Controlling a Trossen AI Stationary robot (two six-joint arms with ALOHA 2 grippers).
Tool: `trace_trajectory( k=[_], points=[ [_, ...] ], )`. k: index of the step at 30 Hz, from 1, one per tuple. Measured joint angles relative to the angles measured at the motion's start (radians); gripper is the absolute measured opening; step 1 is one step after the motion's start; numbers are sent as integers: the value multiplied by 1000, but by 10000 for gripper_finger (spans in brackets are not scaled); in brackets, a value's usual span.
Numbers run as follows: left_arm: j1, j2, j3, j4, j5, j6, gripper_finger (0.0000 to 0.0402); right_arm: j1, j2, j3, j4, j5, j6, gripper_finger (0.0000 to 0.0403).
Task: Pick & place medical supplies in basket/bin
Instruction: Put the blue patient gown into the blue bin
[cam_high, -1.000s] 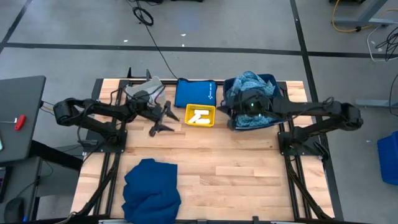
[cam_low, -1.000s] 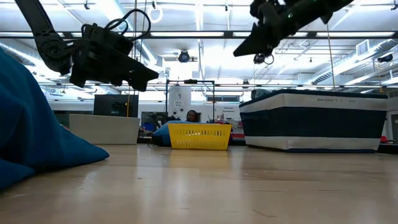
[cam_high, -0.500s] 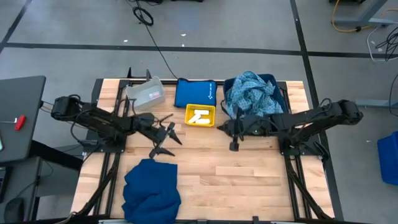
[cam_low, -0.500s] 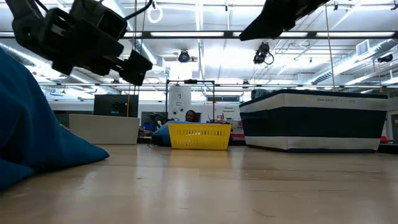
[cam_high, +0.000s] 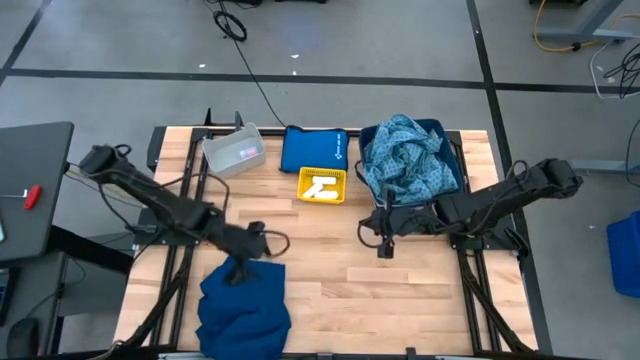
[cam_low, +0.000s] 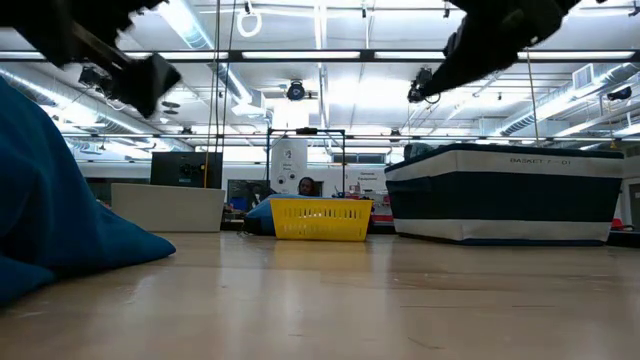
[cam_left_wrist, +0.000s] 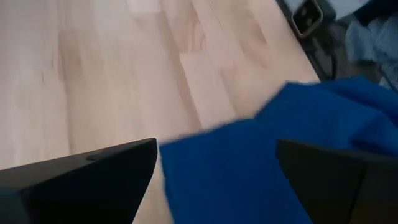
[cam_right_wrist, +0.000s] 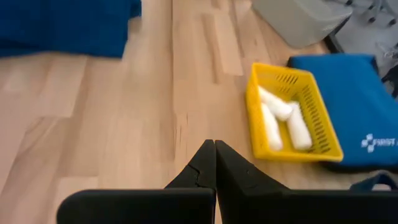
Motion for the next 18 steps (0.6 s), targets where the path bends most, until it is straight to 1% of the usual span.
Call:
trace_trajectory(
  k=[4, 9, 11, 13, 16, 18],
  points=[
    [-124, 0, 108, -150, -76, -191, 335, 19, 0, -23, -2, 1, 6, 0],
    [-254, 49, 166, -179, -119, -452, 337, 32, 0, -34, -8, 0, 6, 0],
    [-292, 94, 169, -182, -113, -533, 340, 37, 0, -34, -8, 0, 5, 0],
    [-318, 147, 168, -186, -83, -590, 344, 39, 0, -34, -9, 0, 3, 0],
    [-329, 224, 168, -184, -33, -636, 353, 39, 0, -34, -9, 0, 1, 0],
    [-328, 270, 168, -182, -19, -648, 360, 39, 0, -34, -10, 0, -8, 0]
  ],
)
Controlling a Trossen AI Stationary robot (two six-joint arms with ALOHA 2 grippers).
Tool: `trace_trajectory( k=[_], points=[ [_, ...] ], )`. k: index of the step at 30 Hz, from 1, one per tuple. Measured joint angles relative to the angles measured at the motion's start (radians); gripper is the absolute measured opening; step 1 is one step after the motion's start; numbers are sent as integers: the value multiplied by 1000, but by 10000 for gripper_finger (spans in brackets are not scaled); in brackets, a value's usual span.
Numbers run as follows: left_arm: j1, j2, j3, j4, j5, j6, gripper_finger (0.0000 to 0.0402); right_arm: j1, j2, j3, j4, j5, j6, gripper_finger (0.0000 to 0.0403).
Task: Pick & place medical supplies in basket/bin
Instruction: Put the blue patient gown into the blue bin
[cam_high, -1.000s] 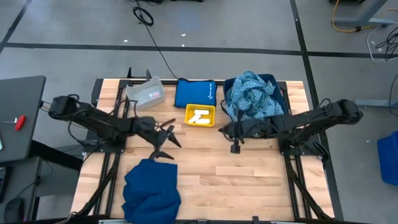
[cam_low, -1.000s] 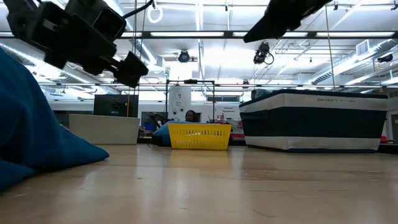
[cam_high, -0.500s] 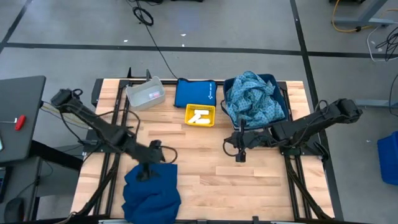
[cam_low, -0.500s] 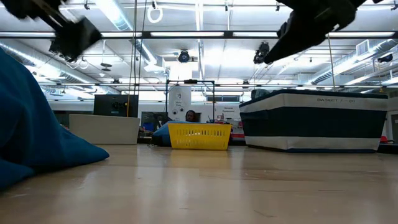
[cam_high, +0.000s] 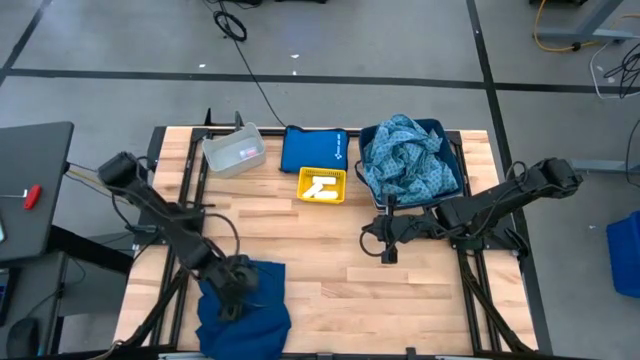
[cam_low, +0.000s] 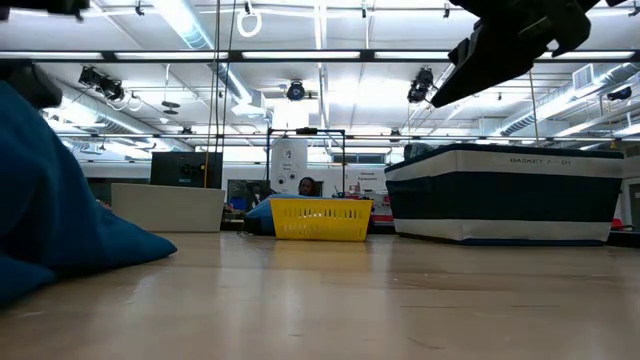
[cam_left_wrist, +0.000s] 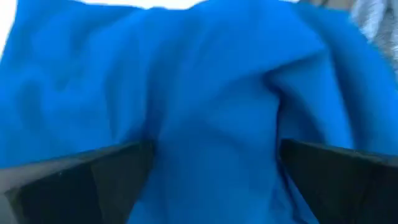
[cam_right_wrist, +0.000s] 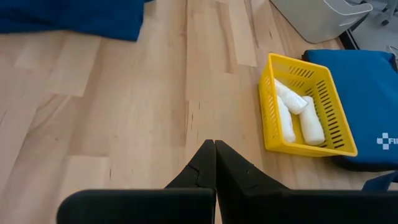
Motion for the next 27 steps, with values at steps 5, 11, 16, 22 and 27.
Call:
trace_trajectory(
  k=[5, 11, 16, 22, 27],
  points=[
    [-2, 100, 0, 10, 56, -2, 368, 0, 0, 0, -1, 0, -6, 0],
    [-6, 210, 3, 84, 97, 18, 375, 0, 0, 0, -6, 0, -5, 0],
    [4, 265, 6, 120, -81, 16, 364, 0, 0, 0, -6, 1, -5, 0],
    [96, 291, 3, 130, -222, 90, 278, 0, 0, 0, -5, 5, -6, 0],
    [186, 294, 1, 159, -302, 228, 132, 0, 0, 0, 9, 6, -4, 0]
  ],
)
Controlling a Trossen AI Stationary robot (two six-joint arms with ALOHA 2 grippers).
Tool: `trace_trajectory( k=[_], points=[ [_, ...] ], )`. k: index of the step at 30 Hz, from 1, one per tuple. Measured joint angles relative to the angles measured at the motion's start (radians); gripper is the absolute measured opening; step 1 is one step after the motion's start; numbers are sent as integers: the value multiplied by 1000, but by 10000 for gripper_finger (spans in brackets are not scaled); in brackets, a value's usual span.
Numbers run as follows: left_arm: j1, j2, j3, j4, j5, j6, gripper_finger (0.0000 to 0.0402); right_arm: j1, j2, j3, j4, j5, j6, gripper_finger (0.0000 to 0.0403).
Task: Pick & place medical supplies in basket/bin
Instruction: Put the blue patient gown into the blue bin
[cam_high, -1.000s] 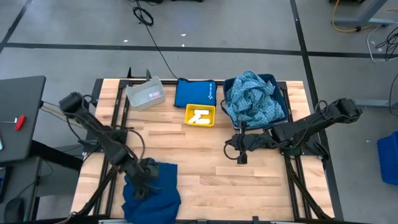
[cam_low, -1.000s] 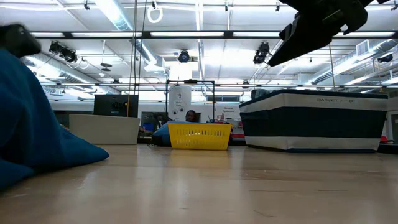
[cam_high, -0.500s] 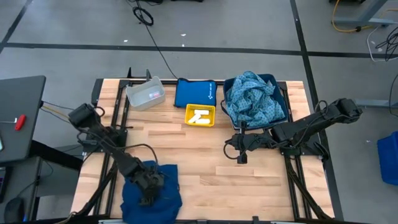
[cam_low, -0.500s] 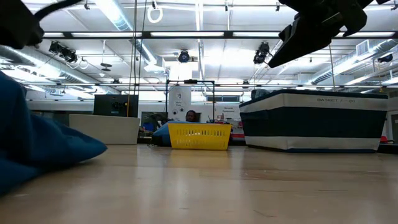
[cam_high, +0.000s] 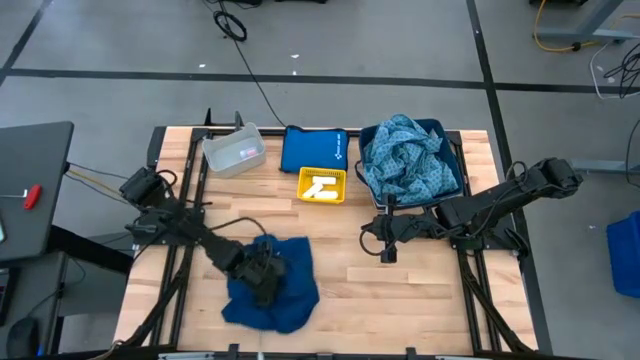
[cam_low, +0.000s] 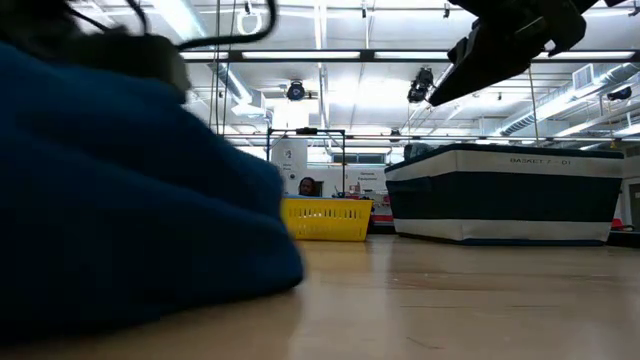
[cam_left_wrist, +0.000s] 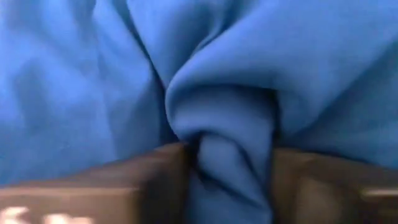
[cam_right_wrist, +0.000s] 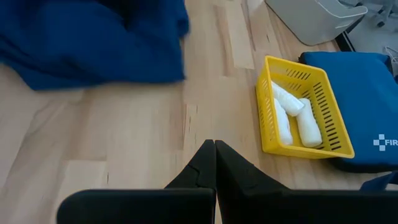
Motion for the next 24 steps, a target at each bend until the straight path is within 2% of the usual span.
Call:
trace_trajectory(
  k=[2, 3, 9, 13, 20, 24],
  points=[
    [40, 0, -1, 14, -24, 65, 62, 0, 0, 0, 10, 0, 10, 0],
    [59, 0, -1, 21, -34, 99, 44, 0, 0, 0, 13, 0, 17, 0],
    [146, -2, -4, 41, -160, 294, 44, -3, 16, 0, 24, 0, 30, 0],
    [167, -34, -6, 118, -261, 410, 44, -1, 77, -2, 55, -24, -64, 0],
    [186, -100, -5, 236, -391, 577, 44, 4, 233, -1, 367, -24, -231, 0],
    [194, -111, -3, 246, -461, 638, 44, -11, 264, 3, 420, -23, -250, 21]
  ],
)
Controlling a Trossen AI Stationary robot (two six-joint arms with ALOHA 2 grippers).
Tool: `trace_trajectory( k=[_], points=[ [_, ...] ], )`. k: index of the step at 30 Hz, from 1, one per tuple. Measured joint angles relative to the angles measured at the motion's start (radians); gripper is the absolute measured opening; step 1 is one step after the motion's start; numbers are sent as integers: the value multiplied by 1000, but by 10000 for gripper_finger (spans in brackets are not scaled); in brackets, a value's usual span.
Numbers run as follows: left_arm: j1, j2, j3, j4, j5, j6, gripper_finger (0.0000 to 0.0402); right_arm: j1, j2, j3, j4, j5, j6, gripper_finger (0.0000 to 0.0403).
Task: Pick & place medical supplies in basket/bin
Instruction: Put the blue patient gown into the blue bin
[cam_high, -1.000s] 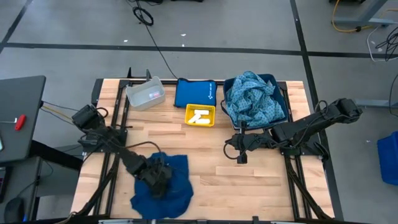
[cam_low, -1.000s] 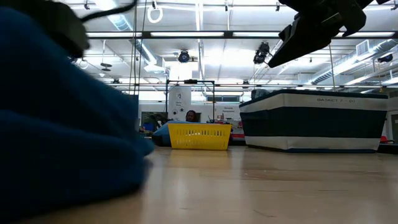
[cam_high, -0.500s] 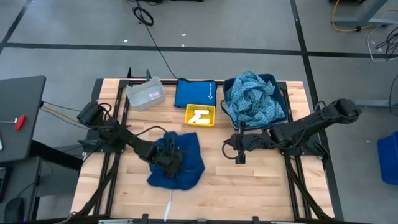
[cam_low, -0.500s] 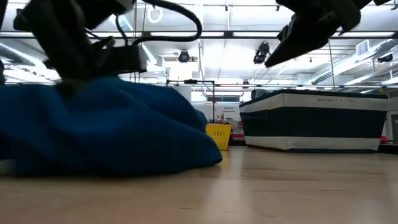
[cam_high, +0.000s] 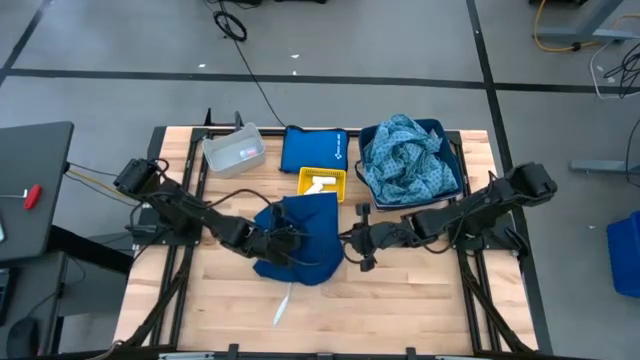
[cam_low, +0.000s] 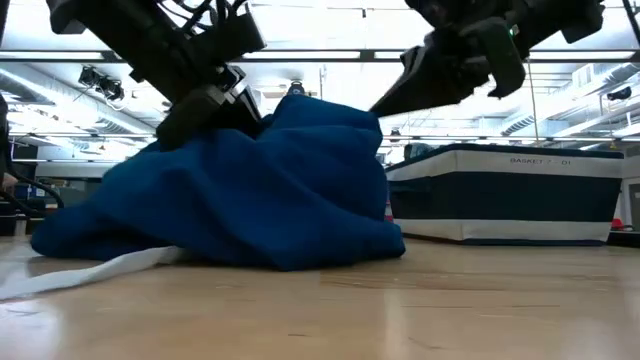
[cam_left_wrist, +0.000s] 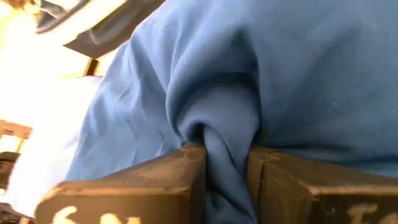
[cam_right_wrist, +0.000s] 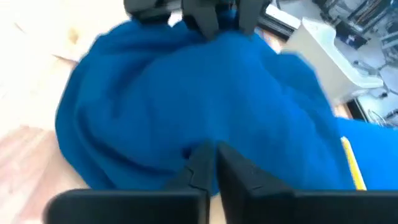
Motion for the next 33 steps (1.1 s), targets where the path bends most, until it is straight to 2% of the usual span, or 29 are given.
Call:
trace_trajectory(
  k=[3, 12, 16, 21, 28, 33],
  points=[
    [16, 0, 0, 9, -12, 26, 44, -8, 0, -1, -6, 3, -3, 67],
    [62, 1, 0, 73, 15, 104, 44, -53, 0, 18, -37, 22, 56, 274],
    [62, 1, 0, 119, 46, 154, 44, -73, -1, 49, -92, 3, 75, 328],
    [62, 1, 0, 197, 59, 216, 44, -85, -1, 55, -90, -55, 72, 344],
    [62, 2, 0, 297, 103, 299, 44, -84, 48, 56, -40, -58, 44, 345],
    [77, 2, 0, 360, 204, 334, 44, -80, 108, 55, 77, -60, -9, 345]
  ],
)
